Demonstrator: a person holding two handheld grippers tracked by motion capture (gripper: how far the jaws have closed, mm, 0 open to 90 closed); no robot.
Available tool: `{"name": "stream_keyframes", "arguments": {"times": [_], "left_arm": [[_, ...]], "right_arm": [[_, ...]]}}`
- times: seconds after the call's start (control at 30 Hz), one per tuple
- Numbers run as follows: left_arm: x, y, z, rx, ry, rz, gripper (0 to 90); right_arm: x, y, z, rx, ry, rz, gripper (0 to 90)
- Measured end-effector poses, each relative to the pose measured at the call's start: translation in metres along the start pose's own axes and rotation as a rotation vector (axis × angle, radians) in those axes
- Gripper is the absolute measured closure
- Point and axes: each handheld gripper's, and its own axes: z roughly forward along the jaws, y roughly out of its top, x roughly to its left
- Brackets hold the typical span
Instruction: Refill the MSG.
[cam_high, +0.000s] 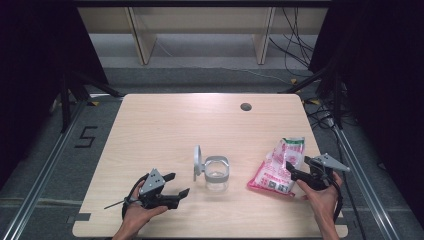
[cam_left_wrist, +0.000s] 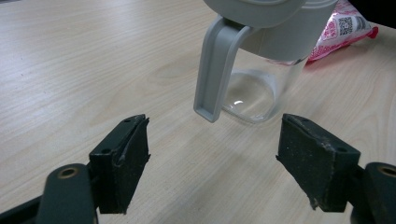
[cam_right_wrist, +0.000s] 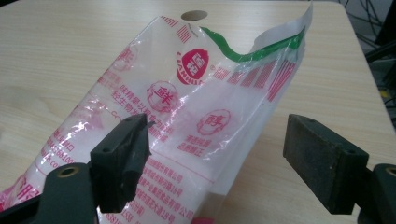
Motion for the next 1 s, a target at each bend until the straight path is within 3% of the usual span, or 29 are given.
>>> {"name": "stream_keyframes", "arguments": {"times": [0.07, 0.1, 0.13, 0.33, 0.37, 0.4, 0.43, 0.5, 0.53, 0.57, 0.6, 0.67, 0.7, 0.73, 1.0], "left_arm": [[0.0, 0.0, 0.0, 0.002, -0.002, 0.0, 24.0], [-0.001, 0.0, 0.0, 0.002, -0.004, 0.001, 24.0], [-0.001, 0.001, 0.0, -0.002, -0.009, 0.002, 24.0], [0.0, 0.0, 0.0, 0.005, -0.002, 0.003, 24.1], [-0.001, 0.0, 0.0, 0.006, 0.003, 0.001, 24.2], [-0.001, 0.0, 0.001, 0.007, 0.005, -0.001, 24.2], [0.0, 0.0, 0.001, 0.008, 0.001, 0.012, 24.3], [-0.001, 0.0, 0.0, 0.009, 0.003, 0.007, 24.4], [-0.001, 0.0, 0.0, 0.005, -0.003, 0.007, 24.4], [-0.001, 0.0, 0.001, 0.001, -0.01, 0.004, 24.4], [-0.001, 0.0, 0.001, 0.003, -0.005, 0.004, 24.4], [-0.001, 0.0, 0.001, 0.005, -0.003, 0.006, 24.6], [-0.001, 0.0, 0.001, 0.005, -0.003, 0.006, 24.6], [-0.001, 0.0, 0.001, 0.006, -0.002, 0.007, 24.6], [0.0, 0.0, 0.002, 0.005, -0.009, 0.003, 25.1]], "right_arm": [[-0.004, 0.0, 0.003, -0.02, 0.018, -0.029, 23.6], [-0.005, 0.001, 0.005, -0.009, -0.003, -0.031, 23.8], [-0.008, 0.001, 0.008, -0.011, 0.022, -0.014, 25.2], [-0.009, 0.004, 0.015, 0.045, 0.027, -0.022, 32.5], [-0.005, 0.004, 0.016, 0.053, 0.021, 0.011, 34.0], [-0.009, 0.006, 0.017, 0.045, 0.047, -0.044, 37.9], [-0.005, 0.006, 0.019, 0.048, 0.05, -0.021, 39.7], [-0.006, 0.006, 0.021, 0.045, 0.054, -0.034, 41.4], [-0.003, 0.005, 0.02, 0.06, 0.07, 0.01, 42.8], [-0.006, 0.006, 0.022, 0.063, 0.08, -0.023, 44.1], [-0.002, 0.006, 0.024, 0.06, 0.074, 0.008, 46.4], [-0.005, 0.007, 0.026, 0.05, 0.074, -0.022, 48.3], [-0.001, 0.007, 0.025, 0.071, 0.07, 0.027, 49.2], [-0.006, 0.008, 0.026, 0.079, 0.087, -0.021, 49.7], [-0.005, 0.009, 0.031, 0.095, 0.068, 0.015, 55.0]]}}
